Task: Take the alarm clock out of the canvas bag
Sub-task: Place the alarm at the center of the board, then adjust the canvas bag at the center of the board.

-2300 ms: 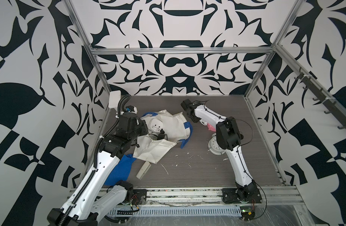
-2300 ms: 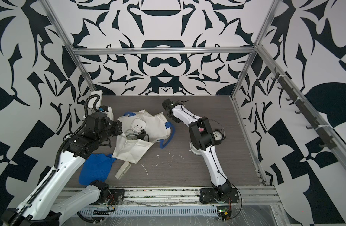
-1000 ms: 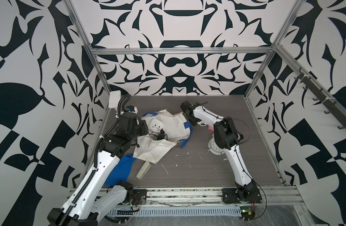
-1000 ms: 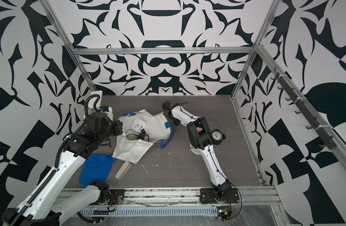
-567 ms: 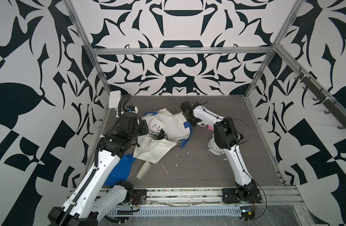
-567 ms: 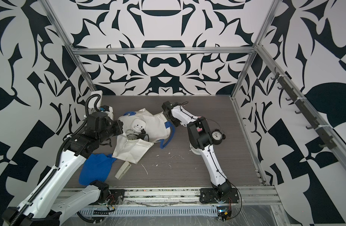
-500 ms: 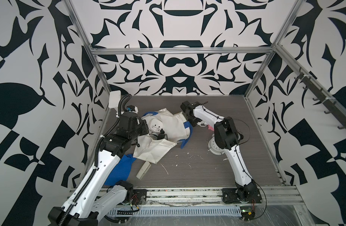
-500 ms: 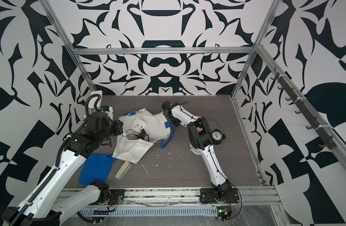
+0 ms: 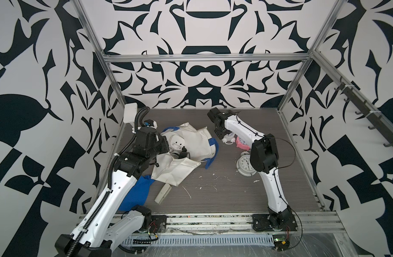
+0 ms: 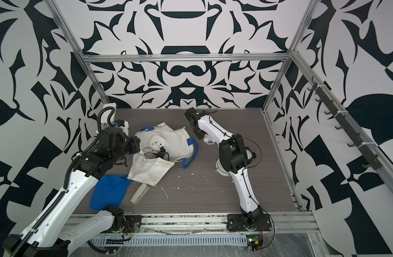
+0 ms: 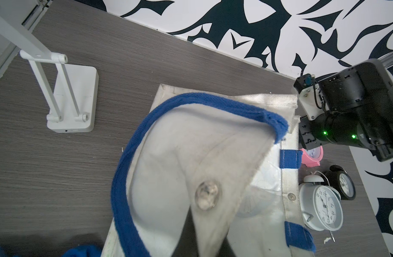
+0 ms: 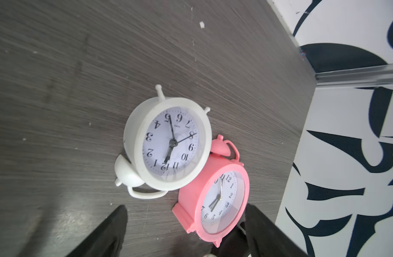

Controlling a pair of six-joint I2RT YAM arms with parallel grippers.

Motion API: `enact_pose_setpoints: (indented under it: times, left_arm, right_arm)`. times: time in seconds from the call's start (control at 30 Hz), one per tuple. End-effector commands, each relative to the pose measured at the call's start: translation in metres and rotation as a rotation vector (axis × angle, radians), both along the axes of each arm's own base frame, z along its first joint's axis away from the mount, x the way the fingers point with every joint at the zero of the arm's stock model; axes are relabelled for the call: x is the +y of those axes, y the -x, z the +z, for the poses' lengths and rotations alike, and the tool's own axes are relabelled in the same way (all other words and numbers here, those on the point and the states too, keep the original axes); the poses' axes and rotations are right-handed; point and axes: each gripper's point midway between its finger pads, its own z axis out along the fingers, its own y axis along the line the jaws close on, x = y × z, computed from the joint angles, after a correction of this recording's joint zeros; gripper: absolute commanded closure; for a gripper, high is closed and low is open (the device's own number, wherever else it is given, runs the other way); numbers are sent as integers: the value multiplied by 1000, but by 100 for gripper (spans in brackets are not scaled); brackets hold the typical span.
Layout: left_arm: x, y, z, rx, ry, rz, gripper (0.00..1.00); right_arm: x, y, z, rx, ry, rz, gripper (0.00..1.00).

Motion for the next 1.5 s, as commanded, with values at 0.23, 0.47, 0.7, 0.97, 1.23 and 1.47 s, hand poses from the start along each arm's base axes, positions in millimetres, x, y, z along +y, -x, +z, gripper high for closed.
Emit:
enact_pose_setpoints:
  times: [0.23, 0.47, 0.7, 0.97, 1.23, 1.47]
  left_arm:
    - [-14, -4, 29, -79, 55, -68, 100]
    - [-44, -2, 39, -90, 108, -239, 100]
    - [-80, 5, 58, -134, 162, -467, 100]
    - [-100, 7, 77, -164, 194, -597, 100]
    - [-101, -2, 75, -171, 208, -574, 100]
    - [-96, -28, 69, -135, 238, -439, 100]
  right_arm:
    - [31, 45, 92, -68, -364, 36, 18]
    - [67, 102, 166, -120, -815, 147, 28]
    - [90, 155, 186, -70, -1149, 225, 32]
    - [100, 188, 170, 14, -1361, 202, 37]
    - [92, 219, 159, 31, -1421, 196, 38]
    - [93, 254, 188, 7, -1439, 362, 40]
